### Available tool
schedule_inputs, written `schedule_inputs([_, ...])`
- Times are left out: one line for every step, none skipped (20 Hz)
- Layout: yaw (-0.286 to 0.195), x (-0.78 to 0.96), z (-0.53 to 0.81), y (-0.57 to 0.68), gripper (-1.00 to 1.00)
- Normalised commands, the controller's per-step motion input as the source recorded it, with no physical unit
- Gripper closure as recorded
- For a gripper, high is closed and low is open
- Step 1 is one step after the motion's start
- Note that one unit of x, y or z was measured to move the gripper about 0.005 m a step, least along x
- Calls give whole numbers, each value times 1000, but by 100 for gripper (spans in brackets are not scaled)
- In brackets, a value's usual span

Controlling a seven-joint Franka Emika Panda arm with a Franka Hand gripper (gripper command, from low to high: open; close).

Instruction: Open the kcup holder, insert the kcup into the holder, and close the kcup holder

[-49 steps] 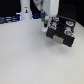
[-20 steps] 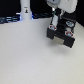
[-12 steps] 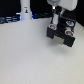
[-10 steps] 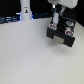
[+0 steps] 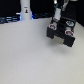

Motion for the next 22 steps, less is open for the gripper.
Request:
schedule_inputs([-26, 620, 223, 443, 100])
schedule_inputs([-19, 574, 200, 437, 100])
schedule_inputs([-11, 497, 146, 411, 100])
schedule_inputs([0, 400, 114, 411, 100])
schedule_inputs([0, 351, 71, 454, 100])
schedule_inputs([0, 234, 0, 420, 100])
schedule_inputs([0, 154, 0, 349, 100])
schedule_inputs([1, 183, 0, 334, 100])
schedule_inputs([0, 54, 0, 157, 100])
schedule_inputs([82, 67, -87, 473, 100])
schedule_inputs([87, 47, -115, 401, 100])
schedule_inputs([95, 33, -133, 400, 100])
schedule_inputs([97, 31, -131, 419, 100])
schedule_inputs([94, 26, -144, 400, 100])
schedule_inputs([84, 54, -173, 320, 100])
schedule_inputs([70, 59, -205, 207, 100])
schedule_inputs([52, 39, -213, 102, 100])
schedule_inputs([41, 26, -225, 49, 100])
schedule_inputs([36, 6, -220, 30, 100])
schedule_inputs([20, 35, -206, 1, 100])
schedule_inputs([8, 25, -234, -14, 100])
schedule_inputs([-1, 20, -287, -5, 100])
